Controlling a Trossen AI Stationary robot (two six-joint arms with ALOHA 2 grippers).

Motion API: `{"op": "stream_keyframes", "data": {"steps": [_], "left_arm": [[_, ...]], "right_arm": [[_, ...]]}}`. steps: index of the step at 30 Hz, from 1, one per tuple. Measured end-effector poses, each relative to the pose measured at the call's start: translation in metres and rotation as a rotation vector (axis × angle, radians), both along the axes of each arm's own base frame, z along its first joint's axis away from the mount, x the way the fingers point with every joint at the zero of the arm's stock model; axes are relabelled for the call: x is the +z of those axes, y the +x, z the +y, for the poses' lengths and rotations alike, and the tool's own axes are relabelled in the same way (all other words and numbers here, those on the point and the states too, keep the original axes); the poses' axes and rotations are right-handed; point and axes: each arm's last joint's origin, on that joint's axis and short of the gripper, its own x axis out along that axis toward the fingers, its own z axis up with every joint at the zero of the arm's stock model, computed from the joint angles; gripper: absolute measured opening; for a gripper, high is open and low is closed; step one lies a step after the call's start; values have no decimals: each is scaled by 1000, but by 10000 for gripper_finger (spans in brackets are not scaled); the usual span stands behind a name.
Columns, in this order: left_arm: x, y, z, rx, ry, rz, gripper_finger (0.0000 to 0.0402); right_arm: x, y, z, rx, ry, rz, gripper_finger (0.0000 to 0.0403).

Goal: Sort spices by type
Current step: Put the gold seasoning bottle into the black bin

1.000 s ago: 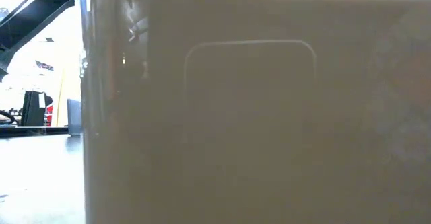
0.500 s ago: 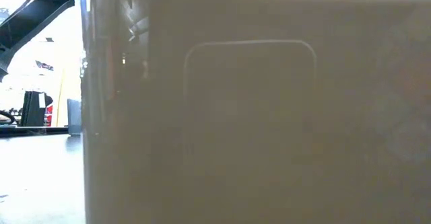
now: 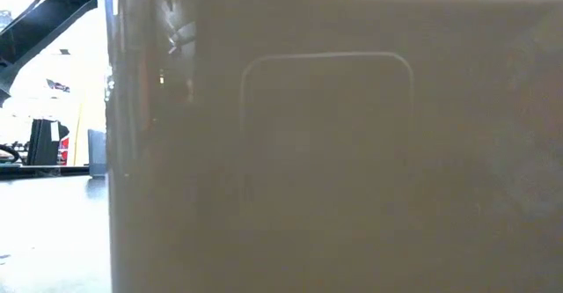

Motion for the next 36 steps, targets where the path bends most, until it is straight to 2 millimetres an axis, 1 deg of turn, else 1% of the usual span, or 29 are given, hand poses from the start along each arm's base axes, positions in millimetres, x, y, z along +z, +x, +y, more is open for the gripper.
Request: {"op": "stream_keyframes", "data": {"steps": [4, 13, 15, 19, 24, 29, 36], "left_arm": [[1, 2, -1, -4, 5, -8, 375], [1, 6, -6, 46, -33, -40, 377], [-4, 6, -6, 43, -31, -46, 377], [-19, 5, -7, 41, -52, -9, 377], [-26, 6, -6, 13, -28, -9, 377], [-39, 4, -7, -5, -30, 17, 377], [-40, 5, -6, -7, -19, 3, 377]], "right_arm": [[0, 0, 0, 0, 0, 0, 301], [0, 0, 0, -2, 1, -1, 301], [0, 0, 0, -1, 1, 0, 301], [0, 0, 0, -1, 0, 0, 301], [0, 0, 0, -1, 1, 0, 301], [0, 0, 0, -1, 0, 0, 301], [0, 0, 0, 1, 0, 1, 301]]}}
